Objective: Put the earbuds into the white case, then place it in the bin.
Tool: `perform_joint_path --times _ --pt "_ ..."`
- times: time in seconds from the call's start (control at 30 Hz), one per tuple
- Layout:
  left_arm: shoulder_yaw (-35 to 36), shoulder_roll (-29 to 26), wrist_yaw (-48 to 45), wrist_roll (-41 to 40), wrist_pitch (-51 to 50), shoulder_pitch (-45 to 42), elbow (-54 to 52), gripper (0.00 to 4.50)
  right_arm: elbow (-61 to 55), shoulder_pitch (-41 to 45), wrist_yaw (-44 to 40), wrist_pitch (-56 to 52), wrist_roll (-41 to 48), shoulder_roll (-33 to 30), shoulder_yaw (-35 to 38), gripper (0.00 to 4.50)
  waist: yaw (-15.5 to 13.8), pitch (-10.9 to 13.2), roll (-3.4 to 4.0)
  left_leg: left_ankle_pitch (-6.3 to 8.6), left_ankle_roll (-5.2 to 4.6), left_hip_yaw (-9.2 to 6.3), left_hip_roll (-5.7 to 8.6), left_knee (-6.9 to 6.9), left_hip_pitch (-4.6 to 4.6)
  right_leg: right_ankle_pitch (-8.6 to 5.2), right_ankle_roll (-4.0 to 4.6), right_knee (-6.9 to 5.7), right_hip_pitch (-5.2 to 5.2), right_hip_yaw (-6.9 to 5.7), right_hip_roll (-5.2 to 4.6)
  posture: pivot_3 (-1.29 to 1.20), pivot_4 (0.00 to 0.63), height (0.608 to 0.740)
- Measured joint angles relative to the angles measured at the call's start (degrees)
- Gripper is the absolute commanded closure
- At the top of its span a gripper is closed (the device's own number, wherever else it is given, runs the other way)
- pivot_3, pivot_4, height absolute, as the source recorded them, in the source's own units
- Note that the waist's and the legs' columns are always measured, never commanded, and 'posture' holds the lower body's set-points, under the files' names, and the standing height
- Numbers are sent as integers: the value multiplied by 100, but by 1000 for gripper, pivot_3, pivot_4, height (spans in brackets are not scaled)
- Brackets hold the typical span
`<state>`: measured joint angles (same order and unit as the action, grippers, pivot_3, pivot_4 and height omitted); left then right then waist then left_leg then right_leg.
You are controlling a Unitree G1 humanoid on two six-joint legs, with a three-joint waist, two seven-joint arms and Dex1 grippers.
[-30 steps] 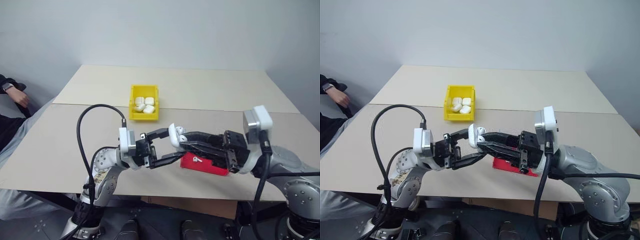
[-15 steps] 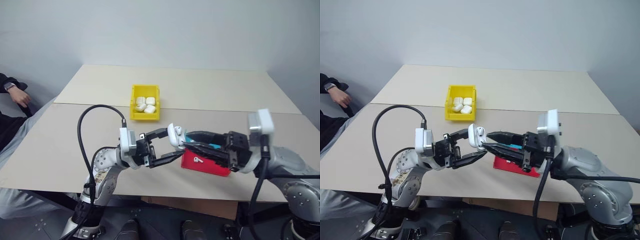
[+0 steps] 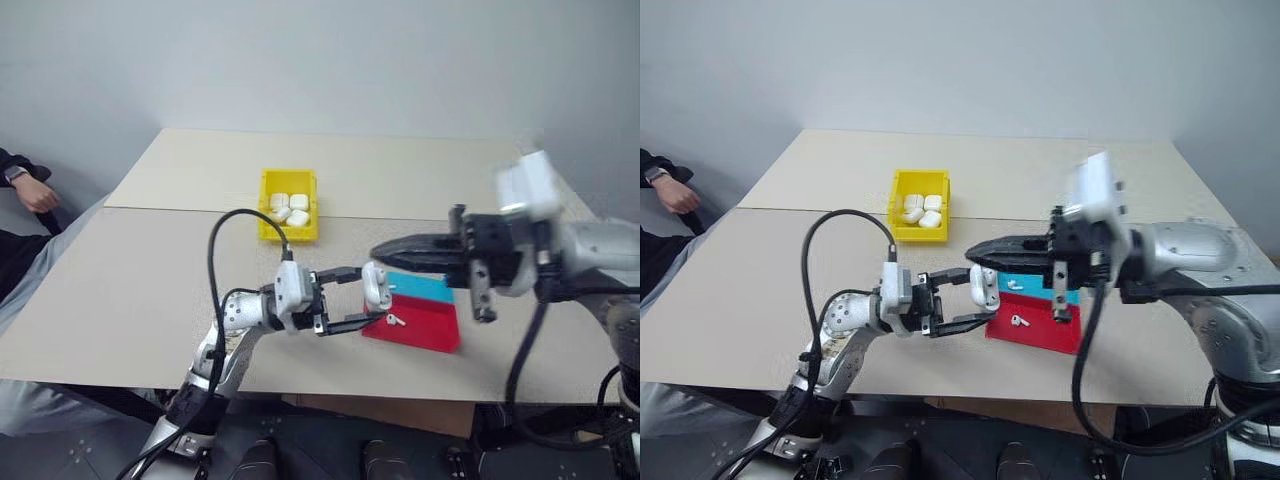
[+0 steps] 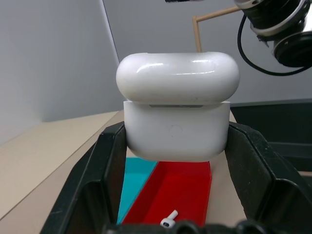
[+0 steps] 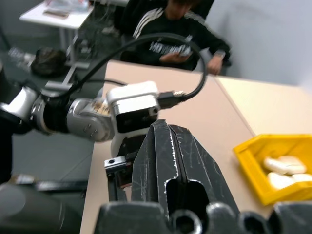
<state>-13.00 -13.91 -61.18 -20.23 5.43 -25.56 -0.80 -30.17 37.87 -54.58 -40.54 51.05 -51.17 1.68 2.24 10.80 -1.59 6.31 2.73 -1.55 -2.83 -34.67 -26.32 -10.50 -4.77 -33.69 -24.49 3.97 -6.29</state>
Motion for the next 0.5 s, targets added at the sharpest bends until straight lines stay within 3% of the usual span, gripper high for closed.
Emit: perform_joint_path --times 0.33,0.5 --pt "-58 43 108 250 233 -122 40 1752 104 353 -409 190 -1125 291 -995 4471 -94 0 0 0 -1 -1 0 -3 -2 -3 -6 -36 -20 0 2 0 150 740" --pt "-16 36 168 199 234 80 -67 1752 206 357 -713 442 -1462 245 -1017 4471 -131 0 0 0 0 0 0 -11 -1 -2 -4 -36 -15 0 2 0 150 740"
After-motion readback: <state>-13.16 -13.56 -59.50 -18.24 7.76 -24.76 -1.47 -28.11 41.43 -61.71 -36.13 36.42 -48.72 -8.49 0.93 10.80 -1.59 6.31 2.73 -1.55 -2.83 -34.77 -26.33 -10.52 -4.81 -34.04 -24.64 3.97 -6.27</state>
